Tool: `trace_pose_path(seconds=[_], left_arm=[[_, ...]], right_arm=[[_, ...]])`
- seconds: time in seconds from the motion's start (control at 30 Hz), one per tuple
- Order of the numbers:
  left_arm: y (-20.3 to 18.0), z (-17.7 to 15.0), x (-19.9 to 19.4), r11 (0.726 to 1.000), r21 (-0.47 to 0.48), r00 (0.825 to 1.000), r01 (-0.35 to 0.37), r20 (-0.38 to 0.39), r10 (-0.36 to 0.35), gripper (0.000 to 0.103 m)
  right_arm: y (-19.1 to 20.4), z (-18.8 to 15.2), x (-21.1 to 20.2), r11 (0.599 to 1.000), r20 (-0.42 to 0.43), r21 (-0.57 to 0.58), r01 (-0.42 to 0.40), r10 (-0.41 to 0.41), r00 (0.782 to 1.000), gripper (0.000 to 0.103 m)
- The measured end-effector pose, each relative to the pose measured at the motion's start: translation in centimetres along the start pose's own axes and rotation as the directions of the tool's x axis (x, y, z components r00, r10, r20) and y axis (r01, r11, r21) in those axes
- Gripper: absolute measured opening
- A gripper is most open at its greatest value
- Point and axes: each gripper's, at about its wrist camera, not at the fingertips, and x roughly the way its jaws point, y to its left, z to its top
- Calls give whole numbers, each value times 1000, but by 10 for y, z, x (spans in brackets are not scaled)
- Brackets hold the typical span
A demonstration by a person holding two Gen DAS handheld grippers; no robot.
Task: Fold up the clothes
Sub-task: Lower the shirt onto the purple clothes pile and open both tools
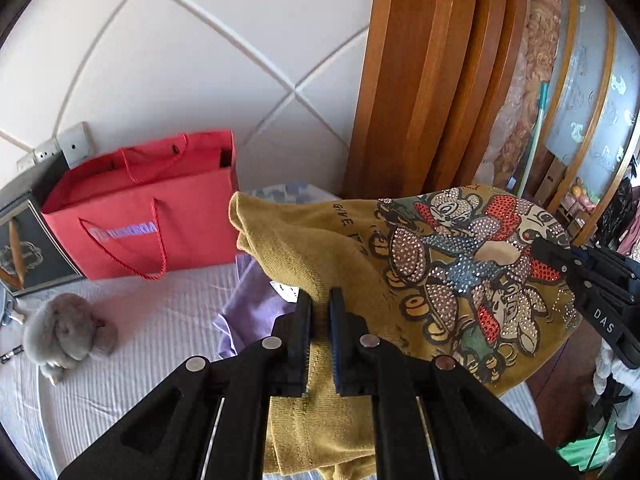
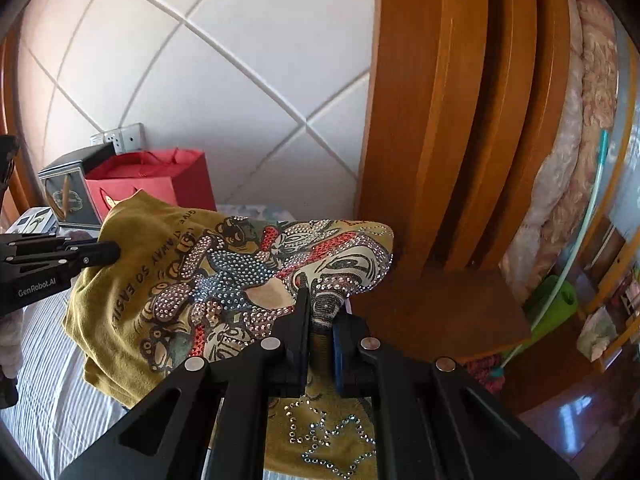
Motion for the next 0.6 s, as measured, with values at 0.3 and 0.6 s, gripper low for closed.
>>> trace_pose_path(seconds=[0.3,0.6], left_arm=[[-2,-18,42,998,14,995,-62,-75,62,25],[4,-35,-17,997,-6,996,-83,-15,83,79]], right_arm=[[-19,-32,50,997,-120,76,29,-20,993,59],[-16,-36,11,993,-98,112,48,-37,995,103]])
